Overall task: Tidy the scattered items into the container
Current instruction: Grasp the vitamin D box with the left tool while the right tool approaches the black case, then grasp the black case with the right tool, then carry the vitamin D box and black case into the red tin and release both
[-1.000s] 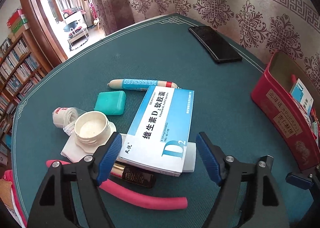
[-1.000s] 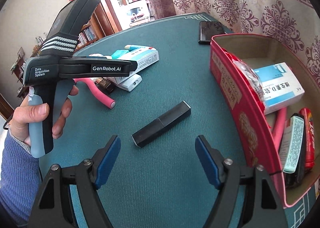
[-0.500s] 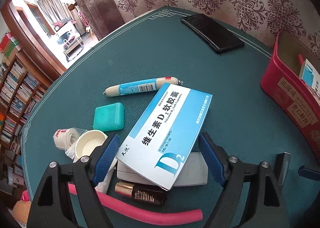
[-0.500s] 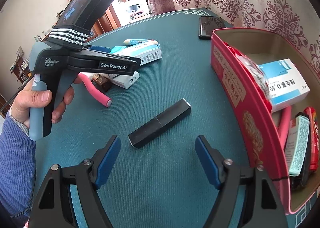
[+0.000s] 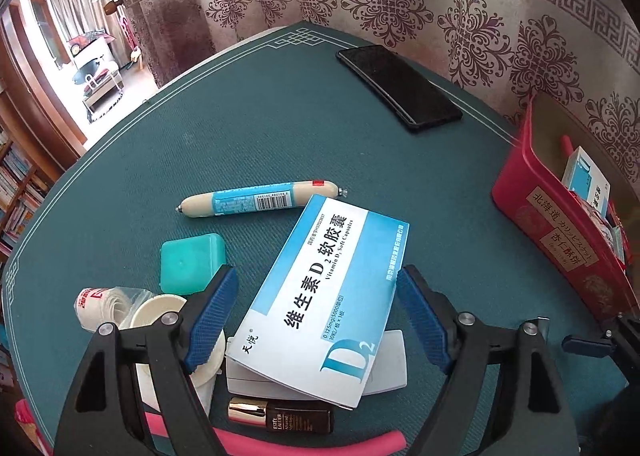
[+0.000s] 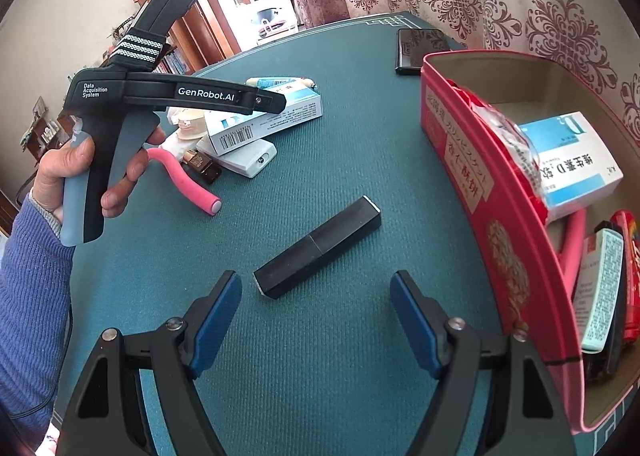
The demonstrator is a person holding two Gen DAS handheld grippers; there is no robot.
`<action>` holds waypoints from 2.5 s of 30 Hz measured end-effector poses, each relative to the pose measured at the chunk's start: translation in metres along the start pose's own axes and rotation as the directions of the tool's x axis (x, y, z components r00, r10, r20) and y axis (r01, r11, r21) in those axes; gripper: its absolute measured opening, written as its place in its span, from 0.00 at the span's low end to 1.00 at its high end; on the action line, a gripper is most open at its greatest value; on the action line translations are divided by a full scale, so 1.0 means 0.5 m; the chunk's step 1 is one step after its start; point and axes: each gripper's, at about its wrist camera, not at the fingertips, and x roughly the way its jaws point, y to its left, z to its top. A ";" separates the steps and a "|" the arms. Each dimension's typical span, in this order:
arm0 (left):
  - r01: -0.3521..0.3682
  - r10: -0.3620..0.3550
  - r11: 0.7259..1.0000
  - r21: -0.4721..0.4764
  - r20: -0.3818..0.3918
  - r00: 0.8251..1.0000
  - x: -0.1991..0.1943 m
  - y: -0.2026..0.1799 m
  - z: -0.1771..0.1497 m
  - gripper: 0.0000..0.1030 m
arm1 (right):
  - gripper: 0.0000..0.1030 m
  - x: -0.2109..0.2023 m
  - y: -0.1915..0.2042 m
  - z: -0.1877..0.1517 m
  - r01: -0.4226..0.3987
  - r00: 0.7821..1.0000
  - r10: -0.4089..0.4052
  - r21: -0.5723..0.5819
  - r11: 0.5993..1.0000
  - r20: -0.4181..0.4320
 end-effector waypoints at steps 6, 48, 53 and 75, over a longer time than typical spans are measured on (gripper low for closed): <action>-0.046 0.048 0.996 0.074 -0.028 0.998 0.017 -0.033 -0.011 0.82 | 0.78 0.005 -0.001 0.005 0.003 1.000 -0.003 -0.001 1.000 -0.002; 0.022 0.054 0.952 -0.307 0.237 0.970 -0.198 -0.007 -0.135 0.65 | 0.21 0.024 0.003 0.011 0.078 0.997 -0.079 -0.078 0.994 -0.009; 0.024 0.054 0.954 -0.300 0.249 0.967 -0.210 -0.014 -0.131 0.65 | 0.21 -0.021 0.011 0.014 0.054 0.997 -0.051 -0.069 0.996 0.049; 0.109 -0.073 0.989 -0.100 0.313 0.947 -0.250 -0.207 -0.039 0.65 | 0.21 -0.244 -0.163 0.028 0.237 0.923 -0.261 0.116 0.964 0.283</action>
